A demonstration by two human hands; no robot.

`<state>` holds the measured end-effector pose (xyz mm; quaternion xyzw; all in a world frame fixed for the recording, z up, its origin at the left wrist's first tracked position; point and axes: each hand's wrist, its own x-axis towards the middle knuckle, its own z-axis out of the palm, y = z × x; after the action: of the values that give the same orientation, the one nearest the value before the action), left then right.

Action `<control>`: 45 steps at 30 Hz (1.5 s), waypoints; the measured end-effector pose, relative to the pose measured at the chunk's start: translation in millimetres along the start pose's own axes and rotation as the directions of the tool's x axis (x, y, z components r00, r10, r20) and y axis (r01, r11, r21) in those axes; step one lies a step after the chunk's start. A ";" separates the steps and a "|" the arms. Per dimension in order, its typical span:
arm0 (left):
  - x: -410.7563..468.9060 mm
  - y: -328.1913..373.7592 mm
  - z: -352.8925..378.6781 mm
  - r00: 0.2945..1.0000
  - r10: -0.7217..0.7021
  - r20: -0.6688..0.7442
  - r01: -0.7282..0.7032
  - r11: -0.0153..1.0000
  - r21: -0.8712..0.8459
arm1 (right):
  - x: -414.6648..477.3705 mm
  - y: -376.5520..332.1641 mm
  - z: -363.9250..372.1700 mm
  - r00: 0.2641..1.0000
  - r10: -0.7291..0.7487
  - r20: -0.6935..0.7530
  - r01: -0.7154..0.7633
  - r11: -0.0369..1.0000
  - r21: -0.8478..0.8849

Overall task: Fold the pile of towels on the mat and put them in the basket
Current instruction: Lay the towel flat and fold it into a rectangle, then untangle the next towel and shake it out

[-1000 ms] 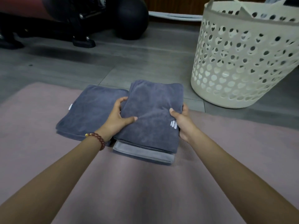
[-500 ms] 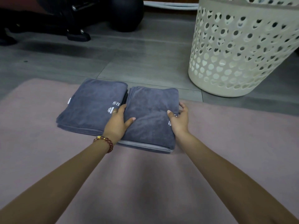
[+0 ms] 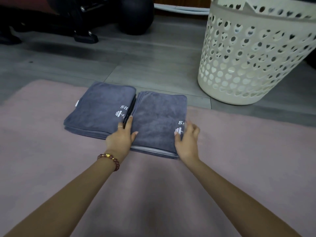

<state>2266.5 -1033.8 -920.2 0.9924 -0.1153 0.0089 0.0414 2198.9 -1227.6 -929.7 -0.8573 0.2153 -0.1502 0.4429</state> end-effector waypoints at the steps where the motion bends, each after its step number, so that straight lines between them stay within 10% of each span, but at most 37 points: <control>1: -3.1 2.5 0.9 1.000 -0.012 -0.008 0.012 1.000 0.000 | -2.7 2.1 -3.1 0.992 -0.122 0.023 0.123 0.991 -0.053; 8: -62.7 22.9 -4.1 0.999 -0.047 0.004 0.047 0.997 -0.062 | -23.4 38.5 -75.7 0.798 -0.267 0.540 0.453 0.858 -0.244; 13: -100.4 109.2 -27.8 0.974 0.217 0.060 -0.211 0.973 -0.092 | -56.1 69.4 -199.1 0.809 -0.137 0.572 0.421 0.814 -0.400; 19: -140.7 261.7 -48.5 0.863 0.505 0.030 -0.478 0.833 -0.279 | -116.4 145.0 -350.6 0.992 0.034 0.123 0.042 0.820 -0.570; 23: -174.5 335.5 -55.0 0.692 0.721 0.045 -0.687 0.676 -0.268 | -171.9 204.9 -417.6 0.906 0.271 -0.325 -0.416 0.715 -0.562; 30: -213.4 414.6 -42.9 0.712 0.701 0.040 -0.583 0.622 -0.522 | -214.4 261.9 -455.0 0.925 0.245 -0.291 -0.377 0.488 -0.787; 36: -221.2 430.9 -38.9 0.654 0.756 0.027 -0.475 0.438 -0.763 | -158.8 198.2 -453.6 0.850 0.323 -0.417 -0.329 0.942 0.059; 40: -219.3 421.5 -61.6 0.709 0.704 -0.048 -0.351 0.293 -0.889 | -123.5 107.6 -419.2 0.960 0.278 0.041 -0.227 0.683 0.694; 43: -206.6 399.6 -76.8 0.843 0.491 -0.221 -0.328 0.144 -0.933 | -111.7 58.2 -387.7 0.951 0.130 0.281 -0.310 0.446 0.840; 45: -199.5 384.0 -85.1 0.844 0.459 -0.277 -0.349 0.077 -0.934 | -110.6 44.6 -376.7 0.944 0.098 0.313 -0.320 0.486 0.813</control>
<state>1983.5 -1353.6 -810.1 0.6699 -0.3654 -0.0977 0.6389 1924.3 -1456.7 -761.9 -0.5052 0.1651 -0.0832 0.8430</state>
